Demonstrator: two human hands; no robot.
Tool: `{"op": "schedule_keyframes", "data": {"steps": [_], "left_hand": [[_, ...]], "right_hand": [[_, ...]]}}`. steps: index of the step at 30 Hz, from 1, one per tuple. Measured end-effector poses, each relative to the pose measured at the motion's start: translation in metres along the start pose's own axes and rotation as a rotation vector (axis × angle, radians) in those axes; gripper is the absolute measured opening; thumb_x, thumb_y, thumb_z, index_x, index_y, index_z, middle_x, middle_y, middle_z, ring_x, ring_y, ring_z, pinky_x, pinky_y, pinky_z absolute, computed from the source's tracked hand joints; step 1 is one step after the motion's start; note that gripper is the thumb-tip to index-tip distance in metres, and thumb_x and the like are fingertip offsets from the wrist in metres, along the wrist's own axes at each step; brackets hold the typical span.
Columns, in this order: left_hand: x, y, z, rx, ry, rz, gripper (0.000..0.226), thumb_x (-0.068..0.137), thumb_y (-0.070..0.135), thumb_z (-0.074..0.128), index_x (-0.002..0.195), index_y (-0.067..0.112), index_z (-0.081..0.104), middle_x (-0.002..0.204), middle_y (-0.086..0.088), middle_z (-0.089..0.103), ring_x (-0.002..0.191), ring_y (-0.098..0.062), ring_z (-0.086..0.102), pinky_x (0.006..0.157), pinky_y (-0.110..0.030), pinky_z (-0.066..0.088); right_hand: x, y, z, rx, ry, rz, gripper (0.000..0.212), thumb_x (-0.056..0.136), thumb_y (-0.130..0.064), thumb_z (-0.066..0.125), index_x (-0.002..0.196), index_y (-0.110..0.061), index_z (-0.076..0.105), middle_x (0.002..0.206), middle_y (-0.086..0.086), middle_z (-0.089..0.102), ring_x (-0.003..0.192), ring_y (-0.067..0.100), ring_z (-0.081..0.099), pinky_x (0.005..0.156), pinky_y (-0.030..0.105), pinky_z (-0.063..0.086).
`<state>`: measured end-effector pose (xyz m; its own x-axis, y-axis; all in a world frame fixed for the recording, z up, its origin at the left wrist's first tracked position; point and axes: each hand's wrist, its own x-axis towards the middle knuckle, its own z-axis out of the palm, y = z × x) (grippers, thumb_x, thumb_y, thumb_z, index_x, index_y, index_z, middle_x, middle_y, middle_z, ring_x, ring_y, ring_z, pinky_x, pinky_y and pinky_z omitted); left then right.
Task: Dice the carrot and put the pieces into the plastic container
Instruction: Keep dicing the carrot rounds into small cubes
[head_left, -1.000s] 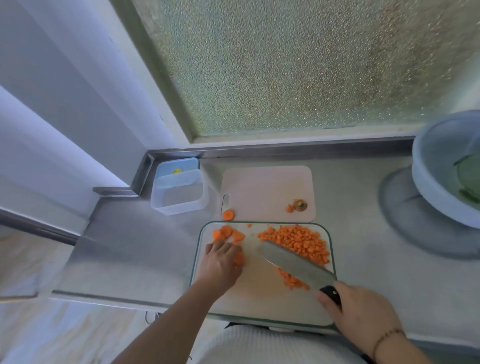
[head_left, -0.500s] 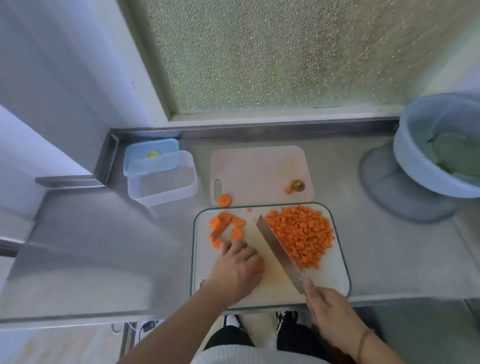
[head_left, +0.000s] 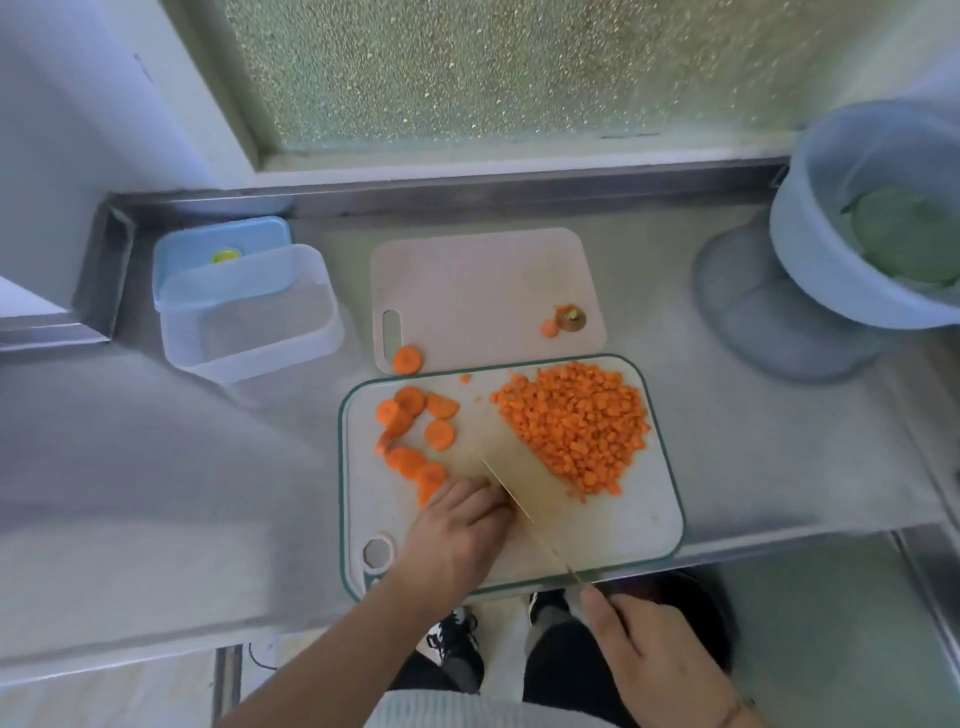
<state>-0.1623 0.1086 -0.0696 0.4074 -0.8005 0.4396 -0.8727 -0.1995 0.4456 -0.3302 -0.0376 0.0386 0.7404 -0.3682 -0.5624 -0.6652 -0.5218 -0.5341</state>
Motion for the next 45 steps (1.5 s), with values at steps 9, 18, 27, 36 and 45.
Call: {"op": "schedule_keyframes", "data": {"steps": [9,18,27,36,45], "left_hand": [[0.001,0.002,-0.004,-0.017,-0.008,-0.007,0.014,0.084,0.006,0.077,0.097,0.008,0.077,0.108,-0.004,0.072,0.097,-0.024,0.064,0.086,-0.034,0.051],[0.0,0.0,-0.006,-0.029,-0.008,-0.014,0.013,0.094,0.014,0.065,0.09,0.006,0.076,0.101,-0.005,0.07,0.09,-0.025,0.064,0.085,-0.035,0.051],[0.0,-0.002,-0.012,-0.001,-0.031,0.001,0.009,0.083,0.001,0.077,0.09,0.006,0.075,0.102,-0.006,0.07,0.091,-0.024,0.063,0.085,-0.036,0.051],[0.0,-0.006,-0.014,0.06,0.018,0.033,0.006,0.085,0.008,0.076,0.08,0.011,0.077,0.093,-0.001,0.073,0.092,-0.018,0.06,0.086,-0.03,0.044],[0.001,-0.013,-0.026,0.058,-0.074,0.087,0.015,0.093,0.018,0.064,0.087,0.014,0.076,0.1,-0.001,0.072,0.096,-0.024,0.062,0.085,-0.036,0.044]], "right_hand": [[0.013,-0.005,0.011,0.09,-0.052,0.047,0.086,0.073,-0.085,0.006,0.091,-0.024,0.063,0.092,-0.006,0.07,0.093,0.005,0.062,0.091,0.027,0.047],[-0.01,-0.006,0.003,0.068,0.003,0.102,0.053,0.079,-0.067,0.017,0.066,-0.03,0.054,0.069,0.007,0.067,0.073,0.01,0.062,0.069,0.025,0.044],[0.01,-0.014,0.01,0.165,-0.029,0.004,0.088,0.08,-0.078,0.009,0.089,-0.012,0.066,0.081,0.002,0.069,0.082,0.011,0.062,0.082,0.028,0.048],[-0.009,-0.016,0.018,0.048,-0.092,0.082,0.078,0.077,-0.075,0.003,0.083,-0.021,0.059,0.078,-0.001,0.063,0.075,0.009,0.058,0.075,0.022,0.042],[-0.017,-0.006,0.004,0.27,-0.056,0.075,0.053,0.083,-0.063,0.03,0.057,-0.02,0.045,0.049,0.001,0.044,0.048,0.007,0.043,0.058,0.036,0.039]]}}
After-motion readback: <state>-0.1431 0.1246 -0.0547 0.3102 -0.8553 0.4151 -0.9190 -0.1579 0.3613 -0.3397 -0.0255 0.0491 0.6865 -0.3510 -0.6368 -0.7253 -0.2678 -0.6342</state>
